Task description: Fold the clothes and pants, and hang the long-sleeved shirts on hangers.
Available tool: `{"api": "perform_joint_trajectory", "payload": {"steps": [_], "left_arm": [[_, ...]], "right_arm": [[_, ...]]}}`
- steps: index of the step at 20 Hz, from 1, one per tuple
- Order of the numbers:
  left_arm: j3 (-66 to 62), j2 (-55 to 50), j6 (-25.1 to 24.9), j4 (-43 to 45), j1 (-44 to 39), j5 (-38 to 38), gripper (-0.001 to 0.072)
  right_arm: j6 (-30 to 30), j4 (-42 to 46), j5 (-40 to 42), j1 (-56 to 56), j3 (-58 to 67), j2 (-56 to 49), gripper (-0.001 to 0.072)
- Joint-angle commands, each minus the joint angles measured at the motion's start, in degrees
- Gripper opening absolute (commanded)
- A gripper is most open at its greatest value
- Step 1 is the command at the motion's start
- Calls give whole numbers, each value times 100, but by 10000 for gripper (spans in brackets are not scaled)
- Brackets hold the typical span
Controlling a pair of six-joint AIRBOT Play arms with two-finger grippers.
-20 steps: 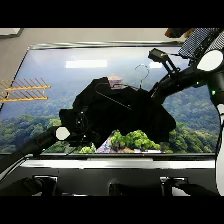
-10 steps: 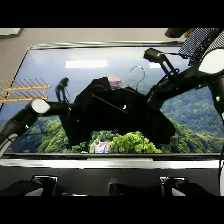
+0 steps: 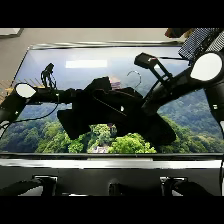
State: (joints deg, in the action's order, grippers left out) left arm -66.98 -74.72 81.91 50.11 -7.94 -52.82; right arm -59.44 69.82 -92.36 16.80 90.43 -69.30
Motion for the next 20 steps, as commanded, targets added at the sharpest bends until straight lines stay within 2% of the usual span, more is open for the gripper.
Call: {"api": "perform_joint_trajectory", "payload": {"steps": [1, 8, 12, 16, 18, 20], "left_arm": [[-107, 7, -11, 24, 17, -114, 18], [-815, 28, -94, 24, -116, -225, 18], [-1338, 81, -94, 26, -297, -376, 18], [-1414, 577, -83, 142, -540, -654, 18], [-1233, 887, 4, 431, -553, -1034, 17], [-605, 1305, 68, 765, -546, -1102, 17]], "right_arm": [[-144, 208, -33, 31, 0, -116, 28], [-339, -363, 87, 31, 0, -874, 28], [-514, -944, 1388, 90, 4, -1161, 28], [-796, -592, 2500, 732, 9, -1349, 28], [-962, -415, 2771, 925, 120, -1294, 28], [-1062, -435, 2741, 920, 284, -1115, 28]]}}
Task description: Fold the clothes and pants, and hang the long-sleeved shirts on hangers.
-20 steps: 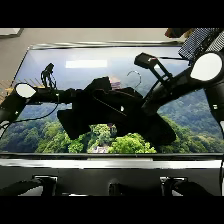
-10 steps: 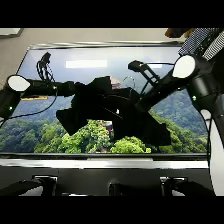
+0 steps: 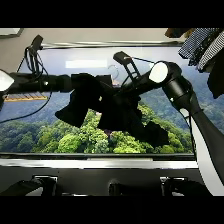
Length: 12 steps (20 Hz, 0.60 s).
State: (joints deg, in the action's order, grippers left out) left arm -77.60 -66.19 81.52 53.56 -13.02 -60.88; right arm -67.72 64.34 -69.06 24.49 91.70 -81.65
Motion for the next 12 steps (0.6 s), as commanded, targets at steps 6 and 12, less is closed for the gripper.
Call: {"api": "perform_joint_trajectory", "payload": {"steps": [6, 12], "left_arm": [[2625, 1335, 79, 20, -422, 225, 19], [2756, 1322, 74, 46, -761, 1056, 314]], "right_arm": [[-442, 382, -157, 142, 317, 1080, 28], [-442, 404, -793, 142, 315, 1346, 28]]}}
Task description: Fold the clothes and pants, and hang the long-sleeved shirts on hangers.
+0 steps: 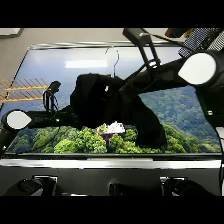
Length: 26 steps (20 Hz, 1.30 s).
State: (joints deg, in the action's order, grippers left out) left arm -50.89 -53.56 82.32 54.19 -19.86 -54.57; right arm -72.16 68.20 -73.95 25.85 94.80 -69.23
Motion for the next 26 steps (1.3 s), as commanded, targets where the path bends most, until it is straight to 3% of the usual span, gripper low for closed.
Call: {"api": "perform_joint_trajectory", "payload": {"steps": [1, 2, 3, 5, 9, 15, 20, 25, 26], "left_arm": [[-24, 59, -9, -13, -2, 376, 510], [-175, 59, -153, -15, 118, 256, 657], [-352, 59, -376, -13, 245, 81, 684], [-748, 59, -992, -11, 566, -258, 682], [-1040, 59, -3036, 44, 973, -308, 670], [-1008, -125, -5062, 90, 977, -391, 670], [-1010, -420, -5554, 90, 1038, -391, 669], [-1012, -699, -5709, 90, 1189, -321, 661], [-1012, -708, -5707, 61, 1202, -284, 588]], "right_arm": [[122, 87, -299, 7, 4, 94, 28], [258, 181, -286, 7, 4, 79, 28], [426, 262, -260, 7, 4, 59, 28], [997, 352, -264, 7, 2, 11, 28], [2896, 334, -413, 7, -103, -214, 29], [4323, -811, -247, -35, -103, -520, 28], [4393, -1040, -271, -35, -103, -529, 28], [4411, -1158, -529, -35, -103, -529, 28], [4413, -1158, -529, -35, -103, -529, 28]]}}
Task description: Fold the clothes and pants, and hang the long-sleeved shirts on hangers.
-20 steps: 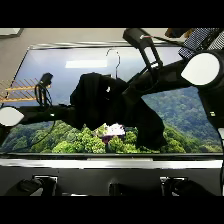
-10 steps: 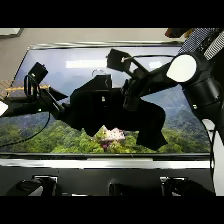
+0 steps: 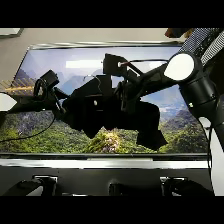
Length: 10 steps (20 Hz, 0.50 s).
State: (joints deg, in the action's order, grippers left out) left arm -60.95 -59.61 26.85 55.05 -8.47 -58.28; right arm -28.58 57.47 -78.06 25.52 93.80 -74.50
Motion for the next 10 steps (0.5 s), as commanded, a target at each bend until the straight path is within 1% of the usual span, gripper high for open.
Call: {"api": "perform_joint_trajectory", "payload": {"steps": [1, 2, 3, 4, 5, 7, 8, 9, 10], "left_arm": [[-7, -107, -160, -68, 61, 83, 477], [-7, -107, -160, -122, 55, 81, 351], [-7, -105, -179, -236, 52, 83, 172], [-7, -105, -354, -372, 52, 81, 53], [-7, -101, -494, -546, 52, 90, 23], [-7, -92, -549, -737, 52, 85, 22], [-7, -85, -546, -737, 52, 83, 22], [-7, -79, -549, -737, 55, 85, 22], [-7, -76, -546, -737, 52, 85, 21]], "right_arm": [[52, -85, -109, 0, -2, -2, 28], [52, -83, -109, -2, -2, -2, 29], [52, -81, -105, -2, -2, -4, 29], [48, -63, -107, -2, -2, -4, 30], [44, -59, -109, -2, -2, -2, 31], [24, -11, -114, -2, -2, -2, 33], [24, 46, -111, -2, 0, -2, 79], [-79, 149, -85, -2, 2, 4, 212], [-389, 361, 20, -2, 4, 33, 284]]}}
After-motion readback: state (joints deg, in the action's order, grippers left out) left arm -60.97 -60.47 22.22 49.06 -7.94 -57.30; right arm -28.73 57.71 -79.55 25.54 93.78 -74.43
